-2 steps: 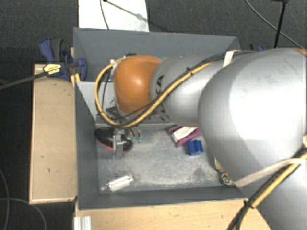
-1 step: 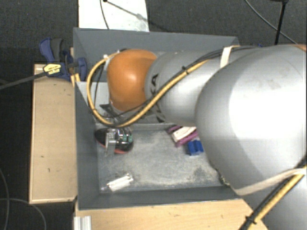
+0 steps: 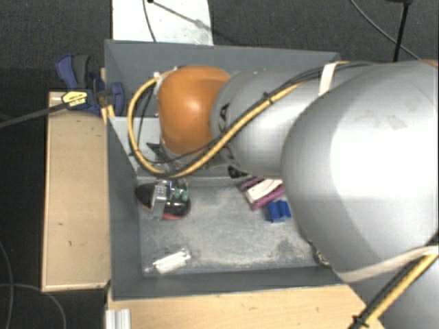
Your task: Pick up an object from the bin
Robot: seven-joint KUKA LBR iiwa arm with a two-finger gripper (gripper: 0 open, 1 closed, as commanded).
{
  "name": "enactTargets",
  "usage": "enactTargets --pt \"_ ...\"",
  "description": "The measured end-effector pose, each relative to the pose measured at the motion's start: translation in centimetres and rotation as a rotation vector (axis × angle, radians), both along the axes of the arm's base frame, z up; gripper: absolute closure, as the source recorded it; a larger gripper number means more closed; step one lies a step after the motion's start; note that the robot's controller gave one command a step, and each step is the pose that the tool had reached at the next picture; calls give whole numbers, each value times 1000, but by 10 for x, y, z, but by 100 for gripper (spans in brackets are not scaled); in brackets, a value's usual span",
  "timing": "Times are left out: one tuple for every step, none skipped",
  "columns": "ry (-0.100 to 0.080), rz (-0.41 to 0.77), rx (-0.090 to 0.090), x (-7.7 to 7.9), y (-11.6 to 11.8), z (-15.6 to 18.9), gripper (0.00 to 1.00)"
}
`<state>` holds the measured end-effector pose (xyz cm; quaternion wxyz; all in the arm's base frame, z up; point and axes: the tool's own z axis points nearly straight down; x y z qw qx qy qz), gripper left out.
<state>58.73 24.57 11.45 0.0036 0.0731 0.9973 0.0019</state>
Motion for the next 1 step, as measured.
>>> enactTargets --pt "7 -331 -1 -11 6 -45 0"
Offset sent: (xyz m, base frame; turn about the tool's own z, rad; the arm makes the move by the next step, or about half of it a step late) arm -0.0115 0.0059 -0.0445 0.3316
